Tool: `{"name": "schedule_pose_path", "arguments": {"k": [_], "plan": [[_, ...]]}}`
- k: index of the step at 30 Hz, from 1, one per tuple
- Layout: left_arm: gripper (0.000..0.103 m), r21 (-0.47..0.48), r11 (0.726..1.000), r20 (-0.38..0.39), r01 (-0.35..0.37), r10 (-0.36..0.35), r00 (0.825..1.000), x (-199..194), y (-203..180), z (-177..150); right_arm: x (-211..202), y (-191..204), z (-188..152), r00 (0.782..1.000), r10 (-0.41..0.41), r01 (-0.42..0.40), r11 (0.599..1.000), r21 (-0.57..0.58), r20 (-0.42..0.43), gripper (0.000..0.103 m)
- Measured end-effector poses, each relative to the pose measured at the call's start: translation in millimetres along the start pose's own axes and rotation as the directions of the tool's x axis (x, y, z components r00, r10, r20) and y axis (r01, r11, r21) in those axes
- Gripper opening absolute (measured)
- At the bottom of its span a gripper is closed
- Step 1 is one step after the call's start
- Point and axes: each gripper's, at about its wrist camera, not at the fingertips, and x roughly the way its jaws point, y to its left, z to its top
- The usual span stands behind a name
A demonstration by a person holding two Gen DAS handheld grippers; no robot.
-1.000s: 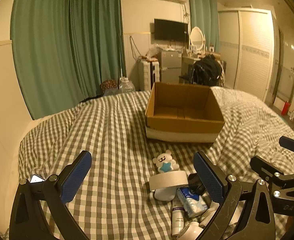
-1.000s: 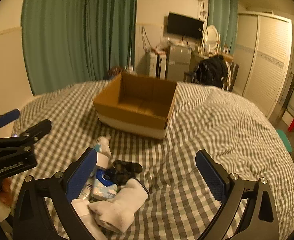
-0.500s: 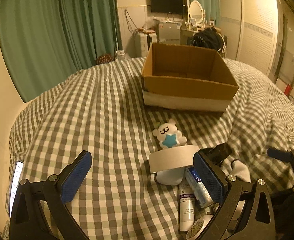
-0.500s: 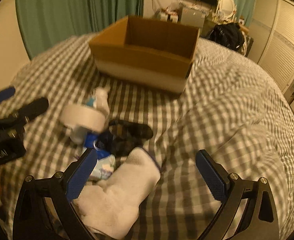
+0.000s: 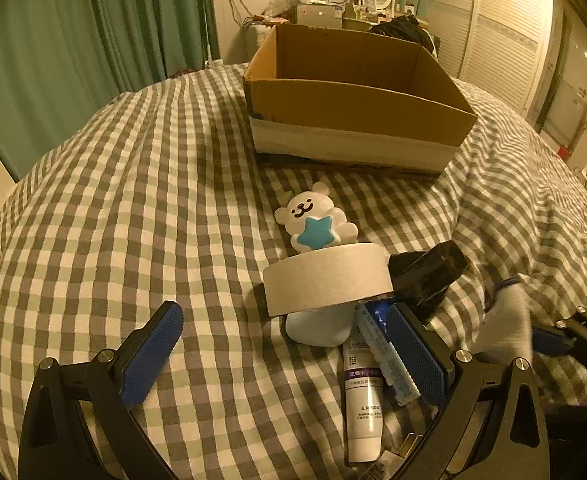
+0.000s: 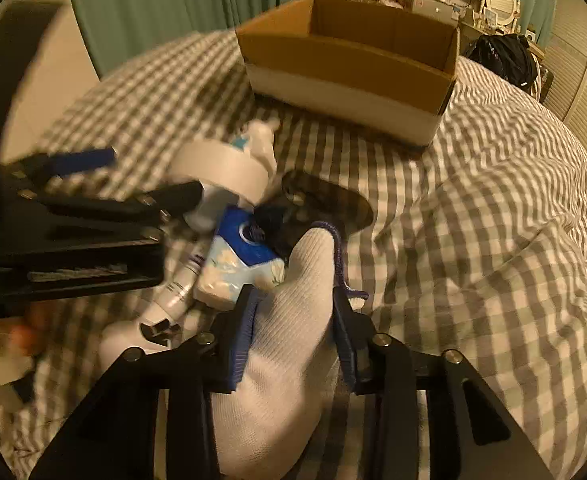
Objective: Organize objects
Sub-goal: 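Grasp the beige tape roll with the left tool while the right tool grasps the white sock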
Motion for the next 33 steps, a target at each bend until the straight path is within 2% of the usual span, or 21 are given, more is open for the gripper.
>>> {"name": "schedule_pose_path", "arguments": {"k": [4, 8, 12, 15, 17, 18, 21, 25, 33], "plan": [[0.103, -0.005, 1.0, -0.013, 0.007, -0.007, 1.0, 7, -2, 4, -14, -9, 9, 0.999, 0.019, -0.019, 1.0, 0.005, 0.041, 0.032], [0.103, -0.025, 0.999, -0.041, 0.046, -0.047, 0.998, 21, -5, 11, -23, -18, 25, 0.996, -0.021, 0.023, 1.0, -0.016, 0.092, 0.032], [0.103, -0.035, 0.999, -0.056, 0.036, -0.038, 0.998, 38, -9, 22, -27, -27, 38, 0.992, -0.035, 0.039, 0.999, -0.03, 0.123, 0.032], [0.096, -0.048, 0.996, -0.074, 0.071, -0.074, 0.994, 49, -10, 28, -22, -30, 41, 0.99, -0.035, 0.039, 0.999, -0.033, 0.135, 0.032], [0.085, -0.059, 0.992, -0.092, 0.113, -0.119, 0.989, 53, -12, 28, -19, -32, 41, 0.991, -0.014, 0.018, 0.999, -0.03, 0.13, 0.032], [0.085, -0.053, 0.993, -0.094, 0.107, -0.112, 0.989, 53, -15, 27, -17, -33, 40, 0.992, -0.003, 0.007, 1.0, -0.029, 0.128, 0.032], [0.085, -0.013, 0.996, -0.091, 0.084, -0.085, 0.992, 49, -23, 24, -17, -37, 38, 0.991, 0.02, -0.018, 1.0, -0.019, 0.136, 0.032], [0.084, -0.015, 0.998, -0.1, 0.063, -0.064, 0.993, 40, -23, 18, -22, -41, 35, 0.988, 0.031, -0.031, 1.0, 0.001, 0.154, 0.032], [0.084, -0.041, 0.998, -0.04, 0.054, -0.056, 0.998, -6, -13, 11, -51, -36, 34, 0.975, -0.017, 0.016, 1.0, 0.006, 0.222, 0.032]]}}
